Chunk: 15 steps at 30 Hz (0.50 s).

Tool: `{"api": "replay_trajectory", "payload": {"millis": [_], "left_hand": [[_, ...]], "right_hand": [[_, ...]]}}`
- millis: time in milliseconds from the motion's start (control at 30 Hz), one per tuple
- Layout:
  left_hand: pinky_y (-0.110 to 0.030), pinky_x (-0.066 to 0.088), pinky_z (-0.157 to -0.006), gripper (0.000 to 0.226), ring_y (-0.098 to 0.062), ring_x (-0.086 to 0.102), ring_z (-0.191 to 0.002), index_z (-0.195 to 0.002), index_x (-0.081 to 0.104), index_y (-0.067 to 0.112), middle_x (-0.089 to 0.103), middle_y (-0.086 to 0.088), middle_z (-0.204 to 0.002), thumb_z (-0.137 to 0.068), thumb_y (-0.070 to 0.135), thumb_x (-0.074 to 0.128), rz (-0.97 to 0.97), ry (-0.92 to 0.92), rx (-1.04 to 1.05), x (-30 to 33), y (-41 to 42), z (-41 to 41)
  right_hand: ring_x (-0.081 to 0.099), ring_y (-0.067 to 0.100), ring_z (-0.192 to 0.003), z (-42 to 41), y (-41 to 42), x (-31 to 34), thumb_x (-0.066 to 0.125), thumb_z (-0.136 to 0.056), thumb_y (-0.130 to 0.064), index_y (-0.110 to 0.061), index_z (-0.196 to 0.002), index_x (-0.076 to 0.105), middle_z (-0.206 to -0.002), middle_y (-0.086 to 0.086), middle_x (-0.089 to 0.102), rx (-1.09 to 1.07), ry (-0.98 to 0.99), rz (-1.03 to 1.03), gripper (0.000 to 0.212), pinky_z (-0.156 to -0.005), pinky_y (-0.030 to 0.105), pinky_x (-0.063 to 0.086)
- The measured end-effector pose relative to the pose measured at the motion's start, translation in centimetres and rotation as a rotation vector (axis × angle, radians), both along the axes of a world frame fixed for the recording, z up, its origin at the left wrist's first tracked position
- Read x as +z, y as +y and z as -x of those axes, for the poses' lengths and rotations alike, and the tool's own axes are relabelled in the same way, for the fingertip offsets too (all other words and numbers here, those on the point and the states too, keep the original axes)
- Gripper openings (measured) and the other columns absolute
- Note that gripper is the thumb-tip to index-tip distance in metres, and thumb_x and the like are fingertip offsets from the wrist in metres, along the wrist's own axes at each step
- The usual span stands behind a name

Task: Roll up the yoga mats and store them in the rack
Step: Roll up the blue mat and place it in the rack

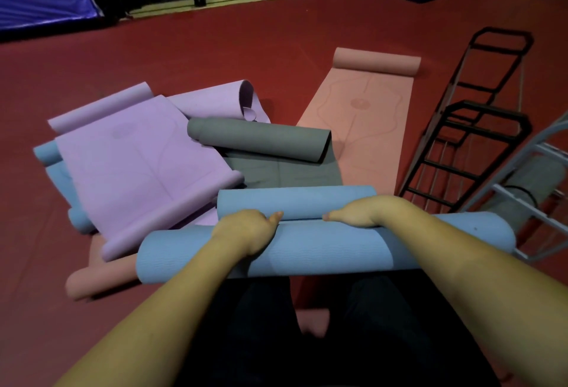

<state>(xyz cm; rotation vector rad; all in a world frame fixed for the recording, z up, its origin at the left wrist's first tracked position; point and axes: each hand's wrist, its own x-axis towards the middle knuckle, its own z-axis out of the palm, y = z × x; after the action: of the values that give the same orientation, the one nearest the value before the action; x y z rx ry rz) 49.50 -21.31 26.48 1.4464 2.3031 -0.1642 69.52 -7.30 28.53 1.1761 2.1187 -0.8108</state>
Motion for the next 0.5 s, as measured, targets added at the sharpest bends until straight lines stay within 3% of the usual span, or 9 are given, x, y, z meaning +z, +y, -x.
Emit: {"api": "replay_trajectory", "payload": {"millis": [67,167,267,367,500], "left_hand": [[-0.039,0.04,-0.102,0.076,-0.031,0.054,-0.123,-0.123,0.064,0.011,0.059,-0.013,-0.136,-0.099,0.064,0.015,0.046,-0.033,-0.006,0.2,0.6,0.5],[-0.039,0.033,-0.108,0.075,-0.031,0.046,-0.133,-0.138,0.055,0.009,0.048,-0.013,-0.148,-0.101,0.062,0.018,0.109,-0.091,0.004,0.7,1.8,0.8],[-0.036,0.026,-0.113,0.069,-0.029,0.037,-0.141,-0.145,0.047,0.007,0.037,-0.012,-0.156,-0.104,0.057,0.022,0.154,-0.152,0.001,1.2,3.0,1.0],[-0.035,0.021,-0.117,0.064,-0.025,0.032,-0.145,-0.148,0.043,0.011,0.032,-0.008,-0.159,-0.103,0.055,0.032,0.15,-0.24,0.032,1.1,4.1,1.6],[-0.039,0.021,-0.118,0.065,-0.021,0.032,-0.145,-0.149,0.042,0.016,0.033,-0.003,-0.159,-0.099,0.056,0.045,0.104,-0.32,0.084,0.0,5.2,2.1]], "right_hand": [[0.042,0.025,-0.135,-0.1,-0.1,-0.3,0.029,-0.1,-0.06,-0.014,-0.14,0.053,-0.151,0.008,0.044,0.008,0.041,-0.109,0.065,-0.108,0.033,0.03],[0.056,0.027,-0.102,-0.3,-0.2,-0.9,0.029,-0.102,-0.05,-0.015,-0.106,0.067,-0.116,0.008,0.065,0.047,0.198,-0.4,0.052,-0.083,0.035,0.043],[0.057,0.028,-0.092,-1.0,-1.3,-1.2,0.031,-0.102,-0.049,-0.015,-0.081,0.058,-0.091,0.003,0.058,0.033,0.305,-0.552,0.048,-0.072,0.035,0.04],[0.057,0.028,-0.104,-1.9,-3.2,-1.9,0.032,-0.098,-0.06,-0.016,-0.097,0.063,-0.104,0.005,0.063,0.077,0.27,-0.682,0.054,-0.077,0.035,0.037],[0.057,0.027,-0.111,-2.5,-4.7,-3.0,0.002,-0.076,-0.075,-0.02,-0.116,0.063,-0.114,0.003,0.065,0.093,0.224,-0.818,0.091,-0.09,0.037,0.038]]}}
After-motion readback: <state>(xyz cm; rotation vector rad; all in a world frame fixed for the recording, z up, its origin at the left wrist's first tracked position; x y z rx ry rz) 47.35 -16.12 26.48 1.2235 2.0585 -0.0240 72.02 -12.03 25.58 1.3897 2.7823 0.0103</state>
